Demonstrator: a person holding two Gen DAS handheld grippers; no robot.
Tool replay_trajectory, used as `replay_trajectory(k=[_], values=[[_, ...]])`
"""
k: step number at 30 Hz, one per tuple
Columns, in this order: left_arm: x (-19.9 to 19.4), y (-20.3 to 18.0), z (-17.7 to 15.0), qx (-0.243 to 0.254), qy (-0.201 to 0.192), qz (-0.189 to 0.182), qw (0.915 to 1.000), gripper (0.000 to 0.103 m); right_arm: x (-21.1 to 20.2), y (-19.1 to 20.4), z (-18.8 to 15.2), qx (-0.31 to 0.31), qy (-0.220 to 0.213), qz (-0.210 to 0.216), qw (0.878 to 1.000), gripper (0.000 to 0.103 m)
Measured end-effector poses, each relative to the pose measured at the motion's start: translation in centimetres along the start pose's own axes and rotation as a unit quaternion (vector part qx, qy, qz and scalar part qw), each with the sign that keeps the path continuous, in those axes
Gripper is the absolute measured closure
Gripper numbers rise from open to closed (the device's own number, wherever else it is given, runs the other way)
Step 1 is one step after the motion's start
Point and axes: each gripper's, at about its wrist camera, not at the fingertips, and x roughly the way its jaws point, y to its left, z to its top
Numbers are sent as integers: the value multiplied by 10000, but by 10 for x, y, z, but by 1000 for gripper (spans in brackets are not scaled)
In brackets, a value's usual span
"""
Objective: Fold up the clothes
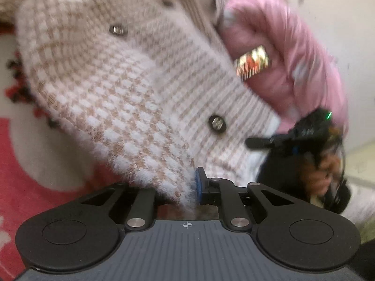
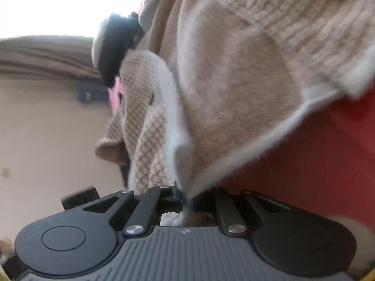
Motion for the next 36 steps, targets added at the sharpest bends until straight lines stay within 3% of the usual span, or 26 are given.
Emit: replay_trajectory(k=[3,6,10,13,15,18,21,24,26,29,31,34,36], values=[[18,10,-2,-32,528,343,9980,75,-1,-18,-4,-97,-26,-655,9978,95],[7,21,-7,-312,451,422,9976,72,9,-46,-6,140,6,-1046,9944,96],[-42,32,-11,-522,-332,701,9956,67,-8,-45,-20,15,-120,-972,9952,96],[-67,47,-1,-793,-932,1069,9867,67,-18,-50,-22,-55,49,-1155,9933,93],[-78,55,11,-955,-1281,1364,9777,66,-22,-55,-20,-53,260,-1297,9912,86],[-85,52,29,-825,-1611,1661,9694,66,-44,-35,-19,-798,488,-1537,9837,66],[-79,41,43,-560,-1740,1679,9687,66,-71,4,-16,-1768,361,-1383,9738,65],[-64,29,53,-256,-1693,1772,9692,65,-78,25,-6,-2333,-170,-1084,9662,56],[-49,25,57,-92,-1555,2037,9666,65,-69,29,1,-2603,-412,-1224,9569,55],[-30,32,53,9,-1288,2596,9571,65,-25,20,15,-2822,-387,-1672,9439,55],[-25,37,49,26,-1274,2710,9541,65,-7,11,18,-2833,-163,-1874,9404,55],[-26,36,48,40,-1307,2699,9540,65,-6,5,16,-2795,-31,-1899,9412,73],[-27,37,51,-30,-1283,2664,9553,65,-10,1,14,-2762,30,-1879,9425,91]])
